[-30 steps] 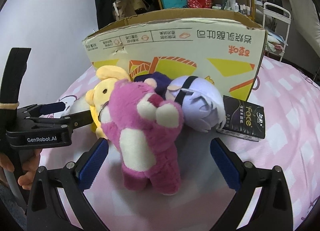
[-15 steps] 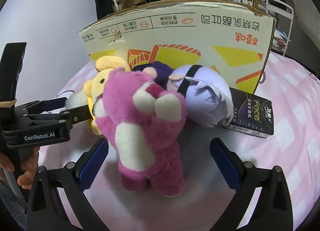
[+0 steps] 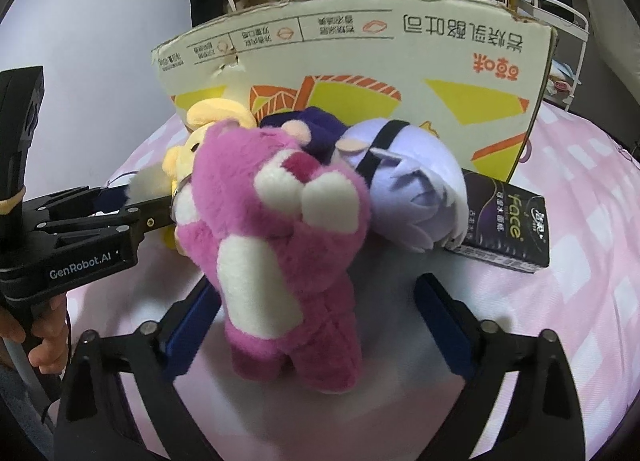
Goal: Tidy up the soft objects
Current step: 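Grasp the white fluffy bird with the left tool while the right tool grasps the pink bear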
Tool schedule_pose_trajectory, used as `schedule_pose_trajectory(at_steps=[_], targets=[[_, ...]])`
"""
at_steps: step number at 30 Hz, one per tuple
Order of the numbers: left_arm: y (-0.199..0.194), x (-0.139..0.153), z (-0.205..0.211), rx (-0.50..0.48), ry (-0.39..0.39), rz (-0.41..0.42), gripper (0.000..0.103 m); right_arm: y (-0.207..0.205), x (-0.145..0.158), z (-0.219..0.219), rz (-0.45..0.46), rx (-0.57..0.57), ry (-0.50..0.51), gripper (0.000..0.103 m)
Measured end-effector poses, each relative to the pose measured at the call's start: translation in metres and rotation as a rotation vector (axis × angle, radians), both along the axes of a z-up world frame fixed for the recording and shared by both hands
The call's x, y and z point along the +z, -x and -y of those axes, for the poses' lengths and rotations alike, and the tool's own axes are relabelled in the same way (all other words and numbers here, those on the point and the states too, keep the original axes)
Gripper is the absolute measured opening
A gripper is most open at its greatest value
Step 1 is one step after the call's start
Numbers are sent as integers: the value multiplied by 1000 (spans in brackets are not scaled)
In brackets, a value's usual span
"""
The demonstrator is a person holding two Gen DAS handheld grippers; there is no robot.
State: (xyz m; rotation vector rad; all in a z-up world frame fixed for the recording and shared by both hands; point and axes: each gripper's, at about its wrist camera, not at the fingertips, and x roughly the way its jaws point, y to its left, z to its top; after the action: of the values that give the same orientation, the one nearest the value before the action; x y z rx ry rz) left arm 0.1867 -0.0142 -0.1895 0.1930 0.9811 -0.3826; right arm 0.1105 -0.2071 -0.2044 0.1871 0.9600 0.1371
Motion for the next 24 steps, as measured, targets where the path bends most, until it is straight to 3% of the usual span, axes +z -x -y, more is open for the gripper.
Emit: schedule_pose_trajectory(at_steps=[5,10,13,18,21,24], targets=[[-4,-6,0,16,-9,-21,51,1,0,-7,1,16,7,92],[-2,-7,2,15,-21,-7,51,1,1,-4,-5,7,-6,91],[0,-7,3,8,-22,2,45,1,3,-3,-6,7,-2,90],[3,-5,3,2,-11,-4,44,1,4,-1,-18,-8,2,82],[4,-3,3,11,-6,2,44,4,5,-3,-22,-3,4,75],[10,1,3,10,-7,14,44,8,8,-5,-23,19,-1,58]])
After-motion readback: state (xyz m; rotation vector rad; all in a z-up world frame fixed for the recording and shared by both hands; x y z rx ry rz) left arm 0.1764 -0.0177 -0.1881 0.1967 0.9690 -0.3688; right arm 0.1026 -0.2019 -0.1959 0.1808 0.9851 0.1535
